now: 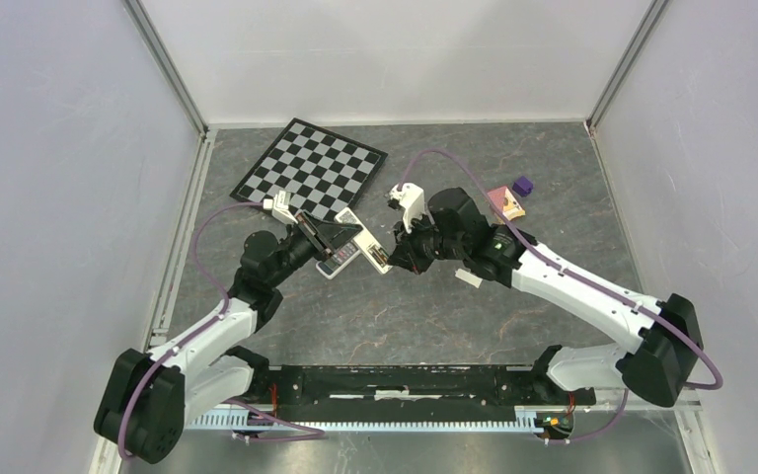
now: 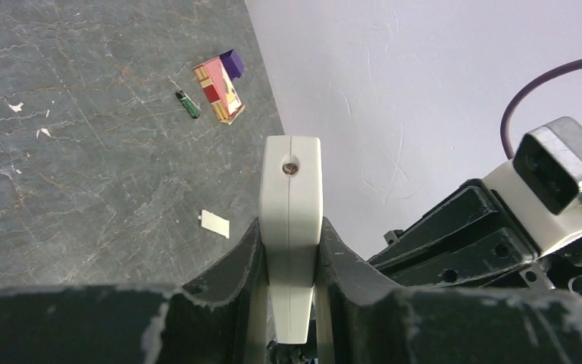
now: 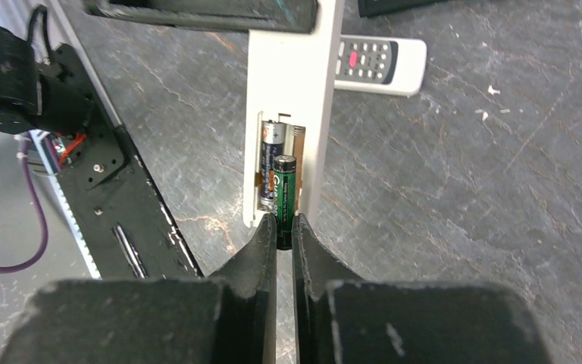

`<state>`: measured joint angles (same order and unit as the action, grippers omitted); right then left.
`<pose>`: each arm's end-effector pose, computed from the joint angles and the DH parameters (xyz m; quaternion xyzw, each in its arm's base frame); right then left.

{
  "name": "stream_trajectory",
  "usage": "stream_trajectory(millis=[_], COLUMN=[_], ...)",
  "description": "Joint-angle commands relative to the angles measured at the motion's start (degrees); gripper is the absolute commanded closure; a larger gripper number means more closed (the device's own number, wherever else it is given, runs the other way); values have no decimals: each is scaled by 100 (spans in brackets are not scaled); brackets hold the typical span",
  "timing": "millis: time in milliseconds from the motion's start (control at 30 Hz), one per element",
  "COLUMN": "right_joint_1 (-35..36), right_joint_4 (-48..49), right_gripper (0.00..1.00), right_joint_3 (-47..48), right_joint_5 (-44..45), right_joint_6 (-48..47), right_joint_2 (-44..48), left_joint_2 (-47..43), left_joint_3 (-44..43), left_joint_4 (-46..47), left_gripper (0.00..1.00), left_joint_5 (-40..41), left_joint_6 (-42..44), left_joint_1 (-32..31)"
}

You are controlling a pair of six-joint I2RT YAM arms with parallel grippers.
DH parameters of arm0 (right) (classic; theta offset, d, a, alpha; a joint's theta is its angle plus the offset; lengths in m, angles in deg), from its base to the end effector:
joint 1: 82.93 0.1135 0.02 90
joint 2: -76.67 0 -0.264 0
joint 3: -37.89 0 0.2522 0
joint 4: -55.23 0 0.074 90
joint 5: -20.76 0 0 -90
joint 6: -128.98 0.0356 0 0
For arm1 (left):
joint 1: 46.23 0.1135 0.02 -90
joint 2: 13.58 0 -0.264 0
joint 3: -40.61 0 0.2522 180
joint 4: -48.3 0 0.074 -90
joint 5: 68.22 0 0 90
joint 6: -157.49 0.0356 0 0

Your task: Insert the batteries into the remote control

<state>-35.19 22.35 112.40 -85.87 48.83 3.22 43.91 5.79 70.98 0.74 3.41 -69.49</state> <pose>0.1867 0.2206 0.3142 -0.3472 0.7950 0.3425 0.3607 0.1953 -0.0979 0.2389 -0.1214 0.6965 -0.5735 0.4138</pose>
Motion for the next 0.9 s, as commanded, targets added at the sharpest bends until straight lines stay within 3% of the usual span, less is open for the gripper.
stream_trajectory(millis=[0, 867], right_joint_1=[136, 366], right_joint_4=[-392, -418], right_gripper=[95, 77], right_joint_3=[449, 582], right_joint_5=[639, 432], right_joint_6=[3, -222], right_joint_2=[-132, -400], left_joint_2=[40, 177], left_joint_3=[-25, -118], left_joint_4=[510, 666], left_gripper=[98, 98], left_joint_5=[55, -72], left_joint_6=[-325, -615], left_joint_1=[-10, -7])
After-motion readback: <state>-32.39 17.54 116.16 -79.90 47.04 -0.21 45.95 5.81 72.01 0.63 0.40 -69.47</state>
